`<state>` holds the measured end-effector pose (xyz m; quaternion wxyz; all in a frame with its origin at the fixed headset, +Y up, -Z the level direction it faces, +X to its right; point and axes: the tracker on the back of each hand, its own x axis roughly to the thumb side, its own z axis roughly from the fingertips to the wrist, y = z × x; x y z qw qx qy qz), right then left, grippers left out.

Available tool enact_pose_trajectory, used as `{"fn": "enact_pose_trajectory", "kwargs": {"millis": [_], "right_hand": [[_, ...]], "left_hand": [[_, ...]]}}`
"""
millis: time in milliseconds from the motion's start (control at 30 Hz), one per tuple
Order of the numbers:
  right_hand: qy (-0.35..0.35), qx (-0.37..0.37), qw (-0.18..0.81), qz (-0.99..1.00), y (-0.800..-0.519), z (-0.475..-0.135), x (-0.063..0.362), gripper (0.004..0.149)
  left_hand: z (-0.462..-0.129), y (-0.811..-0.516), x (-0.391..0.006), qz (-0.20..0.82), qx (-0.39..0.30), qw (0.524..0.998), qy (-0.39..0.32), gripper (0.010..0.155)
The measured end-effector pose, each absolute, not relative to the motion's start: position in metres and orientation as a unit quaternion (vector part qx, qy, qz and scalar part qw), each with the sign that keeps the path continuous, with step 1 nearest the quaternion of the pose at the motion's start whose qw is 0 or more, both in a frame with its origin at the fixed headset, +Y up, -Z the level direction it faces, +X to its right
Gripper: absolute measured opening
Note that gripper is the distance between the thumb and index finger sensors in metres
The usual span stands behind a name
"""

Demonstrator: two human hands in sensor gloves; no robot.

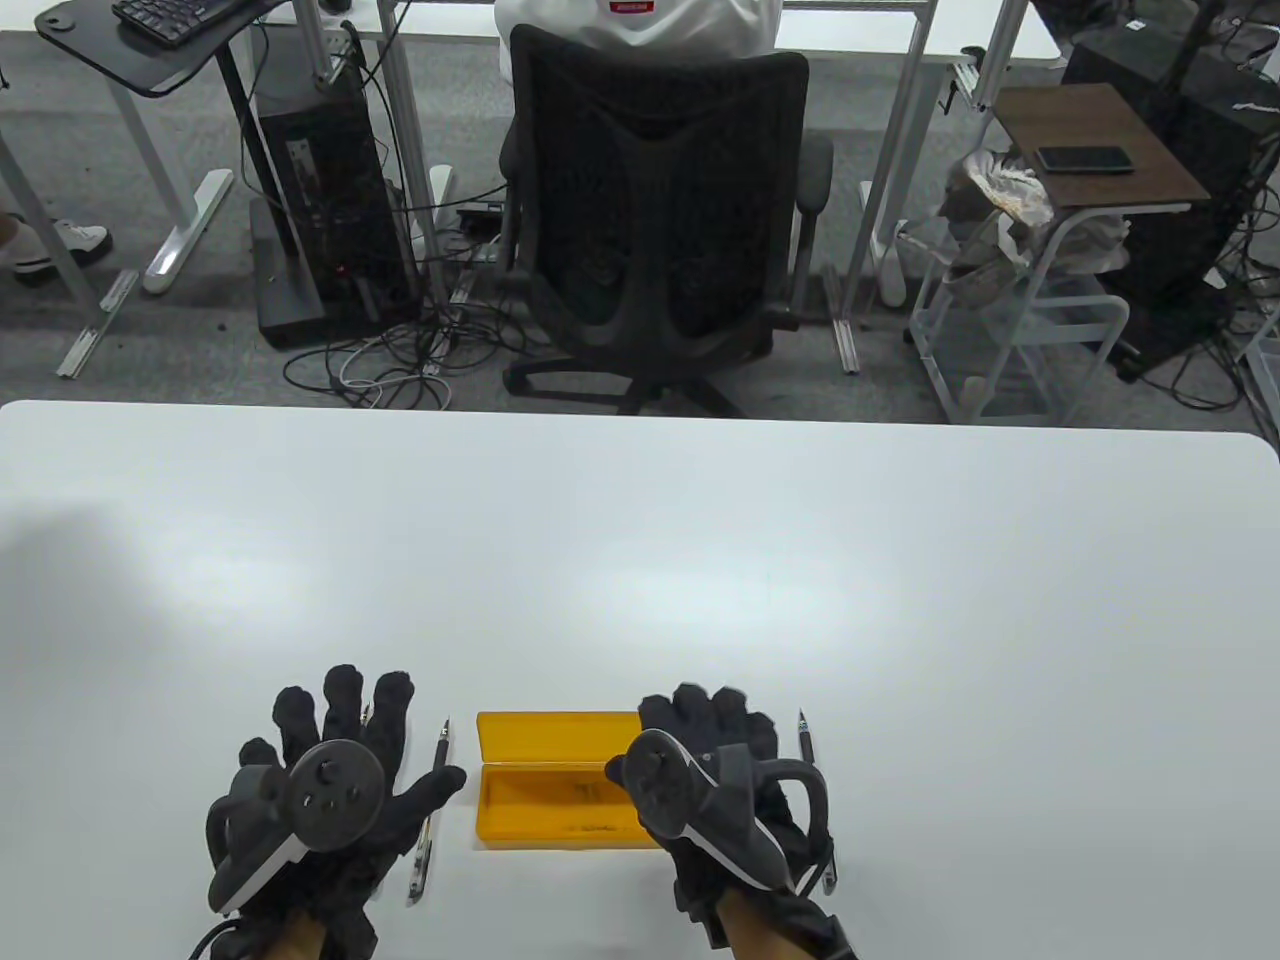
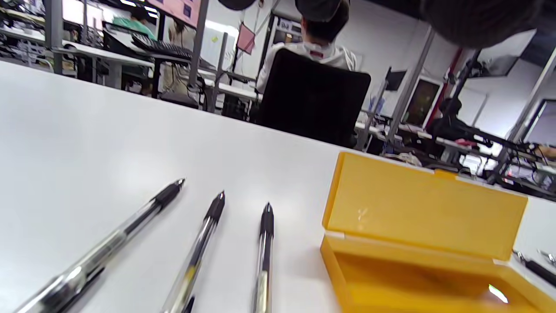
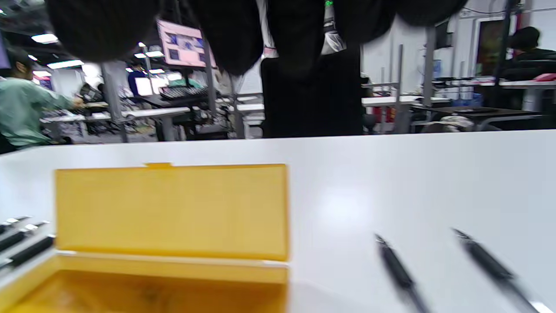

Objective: Cap pen on the opposite end

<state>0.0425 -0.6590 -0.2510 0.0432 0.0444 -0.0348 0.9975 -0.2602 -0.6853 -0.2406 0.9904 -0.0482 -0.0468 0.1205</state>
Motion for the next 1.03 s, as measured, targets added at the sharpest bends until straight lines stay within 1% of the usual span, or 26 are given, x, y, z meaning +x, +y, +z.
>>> {"fn": "enact_pose_trajectory", "kwargs": {"millis": [33, 100, 167, 200, 233, 433, 767, 900, 1033], "right_hand": [[-0.023, 0.036, 0.034, 0.999, -0.661, -0.250, 0.046, 0.083], [0.016, 0.015, 0.016, 1.000, -0.672, -0.252, 0.056, 0.089], [0.048, 0.002, 0.017, 0.999, -0.679, -0.256, 0.062, 0.090], [0.074, -0.005, 0.027, 0.997, -0.683, -0.258, 0.065, 0.089], [0.078, -0.006, 0.029, 0.996, -0.685, -0.258, 0.066, 0.087], [0.068, -0.016, 0.010, 0.998, -0.689, -0.262, 0.069, 0.086], [0.052, -0.011, -0.003, 0.999, -0.688, -0.256, 0.074, 0.086], [0.058, 0.004, -0.003, 0.998, -0.692, -0.258, 0.068, 0.086], [0.054, 0.013, 0.024, 0.998, -0.692, -0.257, 0.067, 0.086]], "left_hand": [[-0.241, -0.687, -0.260, 0.120, -0.058, 0.990, -0.050, 0.094], [-0.244, -0.693, -0.261, 0.125, -0.086, 0.987, -0.047, 0.092], [-0.244, -0.694, -0.262, 0.126, -0.096, 0.987, -0.037, 0.087], [-0.244, -0.695, -0.263, 0.131, -0.093, 0.986, -0.037, 0.083], [-0.244, -0.696, -0.263, 0.132, -0.086, 0.987, -0.037, 0.082], [-0.251, -0.709, -0.262, 0.119, -0.110, 0.986, -0.034, 0.081], [-0.251, -0.709, -0.256, 0.101, -0.102, 0.989, -0.033, 0.083], [-0.252, -0.712, -0.263, 0.096, -0.108, 0.989, -0.015, 0.084], [-0.253, -0.718, -0.271, 0.086, -0.122, 0.989, 0.003, 0.085]]}}
